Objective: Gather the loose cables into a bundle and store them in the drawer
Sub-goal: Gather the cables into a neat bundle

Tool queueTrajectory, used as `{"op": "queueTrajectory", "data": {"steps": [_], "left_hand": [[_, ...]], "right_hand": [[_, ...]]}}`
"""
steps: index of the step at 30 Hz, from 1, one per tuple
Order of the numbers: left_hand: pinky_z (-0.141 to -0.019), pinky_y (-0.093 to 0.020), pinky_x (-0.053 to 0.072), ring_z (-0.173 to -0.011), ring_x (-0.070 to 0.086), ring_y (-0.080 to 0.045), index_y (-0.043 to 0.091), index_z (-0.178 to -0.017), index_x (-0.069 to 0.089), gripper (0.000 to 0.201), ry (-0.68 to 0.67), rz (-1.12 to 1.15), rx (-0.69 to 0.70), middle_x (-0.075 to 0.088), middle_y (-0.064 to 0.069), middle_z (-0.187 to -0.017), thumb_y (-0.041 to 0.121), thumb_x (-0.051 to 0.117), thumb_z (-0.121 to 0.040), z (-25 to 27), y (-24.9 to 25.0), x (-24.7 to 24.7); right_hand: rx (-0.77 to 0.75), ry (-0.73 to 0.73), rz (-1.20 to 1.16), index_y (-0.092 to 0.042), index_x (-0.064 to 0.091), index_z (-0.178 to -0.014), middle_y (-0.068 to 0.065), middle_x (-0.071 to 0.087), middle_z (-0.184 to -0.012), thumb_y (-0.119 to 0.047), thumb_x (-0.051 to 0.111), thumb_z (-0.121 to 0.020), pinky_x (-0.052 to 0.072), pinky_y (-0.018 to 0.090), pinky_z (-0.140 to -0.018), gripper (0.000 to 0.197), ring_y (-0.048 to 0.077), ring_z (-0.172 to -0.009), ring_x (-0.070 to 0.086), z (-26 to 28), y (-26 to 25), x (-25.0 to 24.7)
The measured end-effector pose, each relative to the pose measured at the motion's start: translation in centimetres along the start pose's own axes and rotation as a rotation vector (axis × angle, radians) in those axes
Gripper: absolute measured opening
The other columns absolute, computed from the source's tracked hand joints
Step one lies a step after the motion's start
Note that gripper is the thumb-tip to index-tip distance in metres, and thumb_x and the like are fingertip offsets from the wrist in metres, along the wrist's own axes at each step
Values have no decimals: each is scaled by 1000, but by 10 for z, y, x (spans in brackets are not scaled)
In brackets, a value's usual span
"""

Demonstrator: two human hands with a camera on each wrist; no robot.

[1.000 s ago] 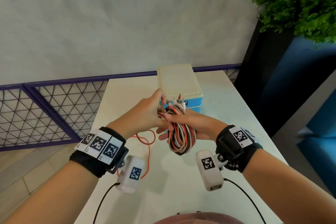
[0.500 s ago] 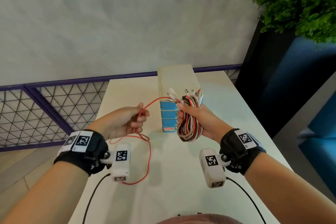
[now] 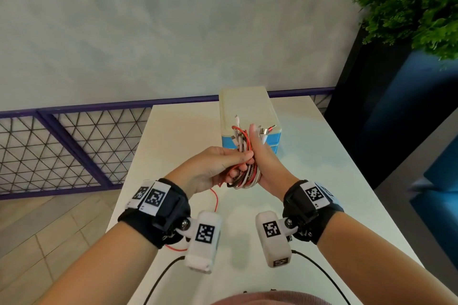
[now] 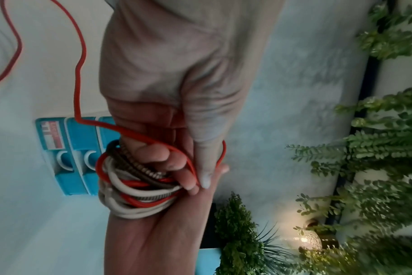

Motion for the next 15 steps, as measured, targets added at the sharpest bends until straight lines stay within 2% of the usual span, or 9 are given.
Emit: {"op": "queueTrajectory", "data": {"steps": [2, 3, 4, 6, 8, 10, 12, 15], "left_hand": [[-39, -14, 35, -41, 42, -4, 11, -75, 70, 18, 16, 8, -48, 56, 5, -53, 26, 69, -84, -2, -2, -1], [-38, -14, 35, -41, 42, -4, 11, -73, 69, 19, 18, -2, -64, 56, 5, -52, 26, 69, -84, -2, -2, -2], [-38, -14, 34, -41, 42, -4, 11, -73, 68, 19, 18, -21, -78, 55, 5, -51, 26, 68, -85, -1, -2, -1], [-38, -13, 34, -40, 42, -3, 12, -73, 67, 18, 12, -82, -91, 55, 6, -51, 23, 66, -87, 1, -3, 0], [-39, -14, 35, -41, 43, -3, 13, -77, 66, 18, 5, -156, -75, 56, 7, -53, 24, 63, -90, 2, -4, 1], [-42, -17, 34, -43, 41, -5, 14, -85, 63, 20, -28, -180, -17, 54, 6, -59, 28, 53, -96, 4, -6, 4], [-46, -20, 29, -43, 35, -6, 16, -87, 57, 25, -116, -100, -2, 47, 6, -59, 30, 42, -101, 7, -14, 9], [-45, -17, 26, -42, 25, -6, 20, -78, 50, 29, -335, -44, -146, 33, 7, -56, 25, 34, -102, 20, -42, 15]], "right_hand": [[52, -89, -52, 0, 61, -108, 12, 56, -55, -88, 53, -60, 56, 37, -59, 101, 28, -54, 62, 2, 4, 4], [56, -124, -57, 0, 60, -112, 14, 55, -57, -85, 56, -62, 57, 38, -60, 99, 28, -54, 62, 4, 4, 5], [48, -149, -62, -2, 59, -112, 14, 54, -57, -77, 61, -68, 58, 39, -61, 88, 26, -53, 62, 6, 3, 6], [12, -136, -29, -7, 61, -104, 11, 56, -56, -52, 72, -79, 57, 38, -62, 53, 23, -50, 62, 10, -2, 6], [-32, -21, 101, -8, 63, -96, 11, 61, -63, -25, 72, -85, 56, 35, -61, 22, 21, -53, 62, 9, -6, -2], [-77, 128, 196, -9, 62, -85, 10, 60, -62, -10, 64, -85, 53, 35, -58, 2, 21, -51, 59, 5, -12, -12], [-92, 250, 89, -9, 59, -78, 9, 60, -62, -3, 59, -84, 54, 36, -59, 8, 20, -52, 60, -1, -18, -23], [-137, 308, -236, -9, 55, -80, 7, 63, -61, -1, 55, -88, 56, 42, -68, 12, 21, -57, 64, -9, -33, -41]]}}
Point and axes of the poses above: each hand's wrist, its own z-axis away from the middle knuckle, its own x-axis out of the palm, y = z × x, the point moved 6 cm from there along -z, towards the middle knuckle
